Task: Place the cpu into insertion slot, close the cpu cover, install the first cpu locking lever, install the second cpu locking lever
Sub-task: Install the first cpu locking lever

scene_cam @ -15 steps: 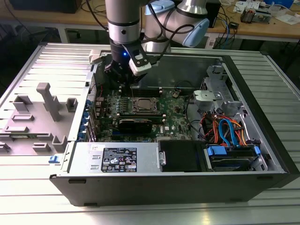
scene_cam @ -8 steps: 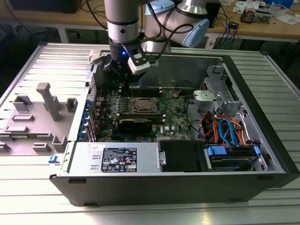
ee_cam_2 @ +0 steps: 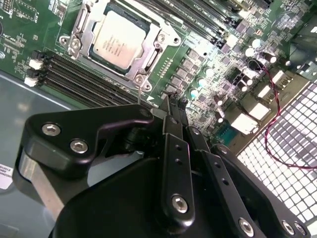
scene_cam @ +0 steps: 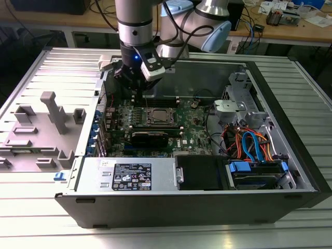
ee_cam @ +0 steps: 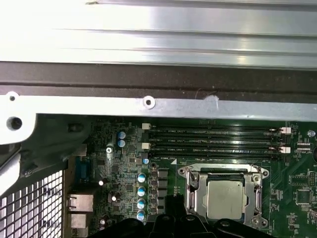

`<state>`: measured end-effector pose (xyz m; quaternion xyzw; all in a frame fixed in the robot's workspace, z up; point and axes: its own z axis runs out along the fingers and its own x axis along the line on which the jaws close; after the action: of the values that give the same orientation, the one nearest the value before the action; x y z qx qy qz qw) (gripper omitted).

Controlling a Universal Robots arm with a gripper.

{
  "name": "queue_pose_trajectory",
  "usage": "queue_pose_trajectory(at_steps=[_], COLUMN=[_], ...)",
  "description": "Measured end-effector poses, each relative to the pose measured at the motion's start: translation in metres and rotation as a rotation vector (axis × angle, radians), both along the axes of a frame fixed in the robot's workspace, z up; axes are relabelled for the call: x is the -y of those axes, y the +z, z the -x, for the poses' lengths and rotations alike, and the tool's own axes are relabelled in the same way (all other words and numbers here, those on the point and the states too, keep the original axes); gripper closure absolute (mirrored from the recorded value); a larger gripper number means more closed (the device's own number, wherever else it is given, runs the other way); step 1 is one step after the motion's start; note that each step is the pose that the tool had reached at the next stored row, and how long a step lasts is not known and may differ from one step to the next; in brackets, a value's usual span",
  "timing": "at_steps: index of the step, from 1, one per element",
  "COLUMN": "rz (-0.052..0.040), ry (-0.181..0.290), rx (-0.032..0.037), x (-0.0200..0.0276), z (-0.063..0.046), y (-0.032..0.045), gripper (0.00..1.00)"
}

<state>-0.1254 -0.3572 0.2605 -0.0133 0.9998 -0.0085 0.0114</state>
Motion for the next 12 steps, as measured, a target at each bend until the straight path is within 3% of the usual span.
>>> queue_pose_trajectory(at_steps=[7, 12], rz=[-0.0001, 0.0003], ry=[-0.009, -0.016], rx=[0.0061, 0.0115], x=[-0.0020, -0.0065], z=[0.0027, 0.0043], y=[-0.0001, 0.0000], gripper=[0.89, 0.89])
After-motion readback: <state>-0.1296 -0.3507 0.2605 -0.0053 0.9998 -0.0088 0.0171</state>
